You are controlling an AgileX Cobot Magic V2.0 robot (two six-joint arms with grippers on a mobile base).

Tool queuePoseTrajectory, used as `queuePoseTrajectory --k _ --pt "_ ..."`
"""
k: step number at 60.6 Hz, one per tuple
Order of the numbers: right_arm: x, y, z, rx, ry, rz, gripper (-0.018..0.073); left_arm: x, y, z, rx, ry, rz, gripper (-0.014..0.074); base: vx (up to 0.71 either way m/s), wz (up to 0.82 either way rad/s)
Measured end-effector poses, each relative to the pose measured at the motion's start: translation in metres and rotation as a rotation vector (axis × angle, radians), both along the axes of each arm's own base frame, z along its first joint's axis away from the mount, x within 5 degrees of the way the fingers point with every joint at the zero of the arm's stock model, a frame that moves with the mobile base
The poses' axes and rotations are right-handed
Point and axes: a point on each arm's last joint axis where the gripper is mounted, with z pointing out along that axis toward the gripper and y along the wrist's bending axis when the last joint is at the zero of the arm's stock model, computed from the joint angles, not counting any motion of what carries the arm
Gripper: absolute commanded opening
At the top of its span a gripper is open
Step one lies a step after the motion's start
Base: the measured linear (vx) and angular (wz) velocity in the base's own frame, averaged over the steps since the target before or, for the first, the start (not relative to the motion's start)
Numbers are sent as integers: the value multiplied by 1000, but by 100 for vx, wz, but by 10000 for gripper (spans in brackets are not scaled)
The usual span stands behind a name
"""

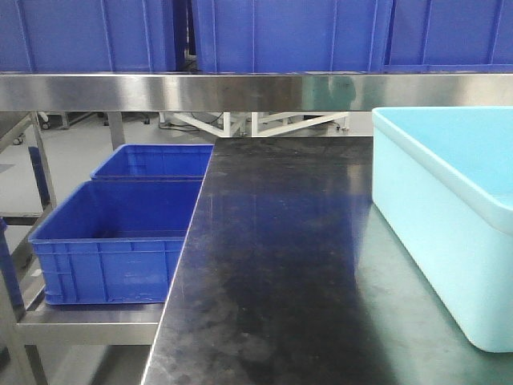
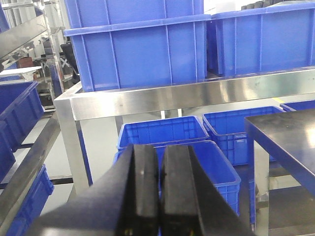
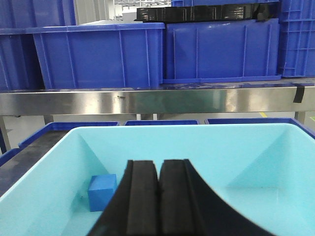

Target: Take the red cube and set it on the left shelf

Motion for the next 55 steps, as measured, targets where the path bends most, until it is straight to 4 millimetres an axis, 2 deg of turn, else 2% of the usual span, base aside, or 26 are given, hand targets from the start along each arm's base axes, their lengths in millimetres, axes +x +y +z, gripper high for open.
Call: queuePoseTrajectory --k 55 --pt "0 0 0 0 0 0 65 0 0 0 0 0 0 106 0 0"
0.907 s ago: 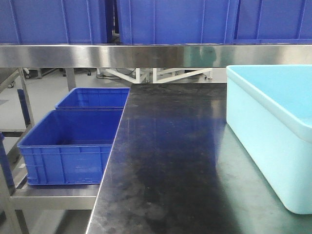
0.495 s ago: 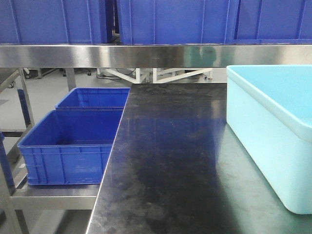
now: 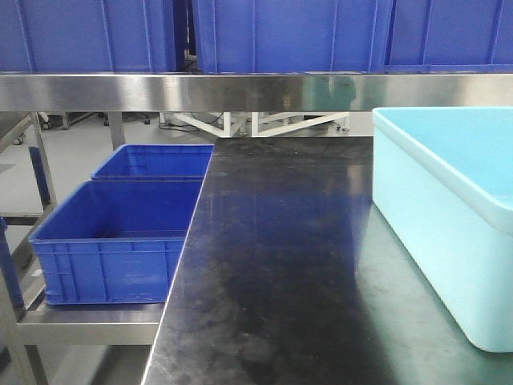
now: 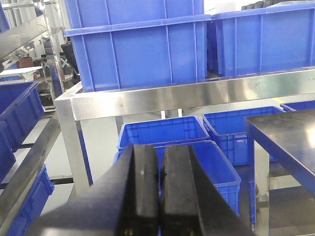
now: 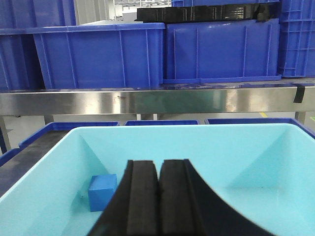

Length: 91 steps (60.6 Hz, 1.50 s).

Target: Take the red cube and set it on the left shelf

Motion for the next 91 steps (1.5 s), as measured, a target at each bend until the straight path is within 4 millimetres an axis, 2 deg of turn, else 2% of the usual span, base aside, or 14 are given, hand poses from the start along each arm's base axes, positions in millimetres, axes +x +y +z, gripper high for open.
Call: queuePoseTrajectory --k 33,39,50,61,68,74,83,87,91 --pt "0 0 2 1 -25 2 65 0 0 0 0 0 0 106 0 0" --pt "3 0 10 0 -1 2 65 0 0 0 0 0 0 106 0 0" --pt "26 1 51 -3 68 2 65 0 0 0 0 0 0 106 0 0" --pt "67 4 100 -6 117 2 66 0 0 0 0 0 0 106 0 0" --pt "92 4 118 -9 179 -2 76 0 0 0 0 0 0 106 0 0" --pt "112 5 127 -15 305 -11 153 0 0 0 0 0 0 106 0 0" --pt "132 4 129 -26 522 -26 448 0 0 0 0 0 0 106 0 0" --pt "138 4 125 -38 624 -35 541 0 0 0 0 0 0 106 0 0" --pt "143 3 120 -54 710 -44 563 0 0 0 0 0 0 106 0 0"
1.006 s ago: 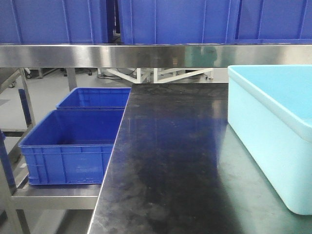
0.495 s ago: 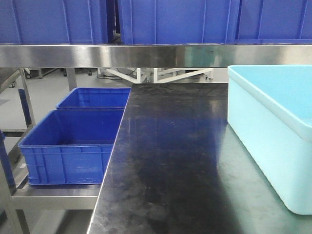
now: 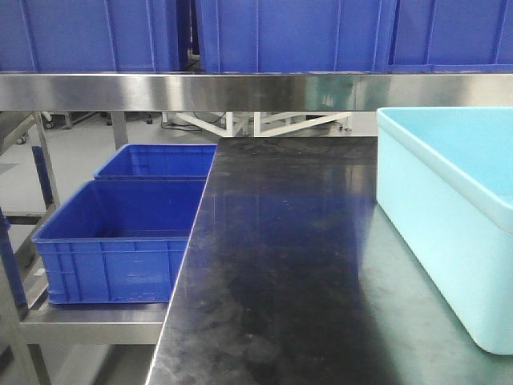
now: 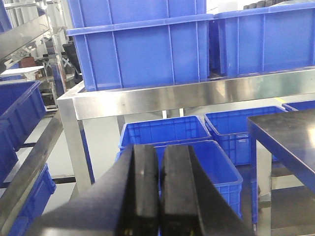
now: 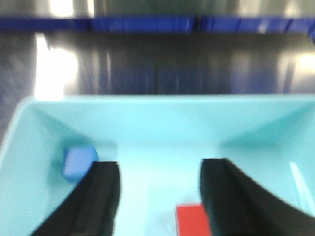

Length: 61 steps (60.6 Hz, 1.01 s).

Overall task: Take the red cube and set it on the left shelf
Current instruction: 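Close the right gripper around the red cube inside the cyan bin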

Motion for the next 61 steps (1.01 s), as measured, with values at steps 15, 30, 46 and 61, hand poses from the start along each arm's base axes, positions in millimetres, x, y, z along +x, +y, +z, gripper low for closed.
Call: queuePoseTrajectory --k 15,30,46,61 --pt "10 -4 -24 -73 211 -9 561 0 0 0 0 0 0 106 0 0" --pt "22 -4 -40 -86 294 -7 561 0 0 0 0 0 0 106 0 0" --pt "32 -8 -55 -94 367 -24 561 0 0 0 0 0 0 106 0 0" --pt "38 -16 -66 -94 419 -56 561 0 0 0 0 0 0 106 0 0"
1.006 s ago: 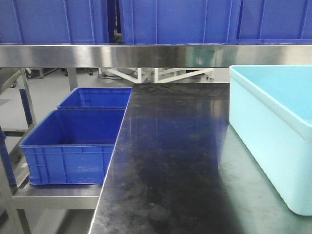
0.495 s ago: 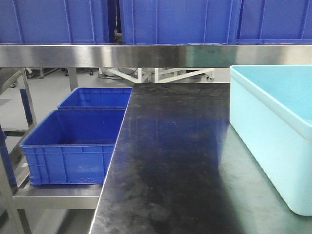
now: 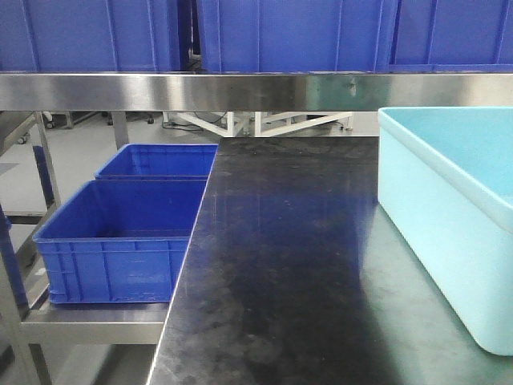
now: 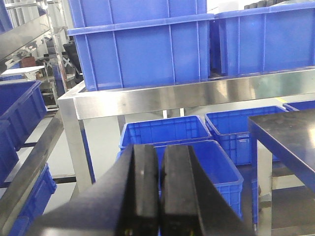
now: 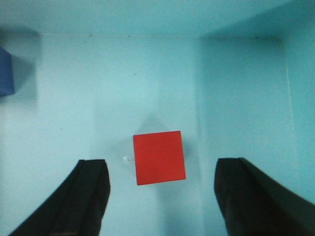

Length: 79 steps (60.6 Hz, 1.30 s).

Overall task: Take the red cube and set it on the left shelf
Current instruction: 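Close the right gripper around the red cube inside the cyan bin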

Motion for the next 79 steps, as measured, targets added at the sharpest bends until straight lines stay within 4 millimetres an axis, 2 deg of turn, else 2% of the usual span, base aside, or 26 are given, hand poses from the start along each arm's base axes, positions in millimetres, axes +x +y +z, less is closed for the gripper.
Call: queuePoseTrajectory --k 79 --pt "36 -2 -61 -27 162 31 557 0 0 0 0 0 0 106 0 0"
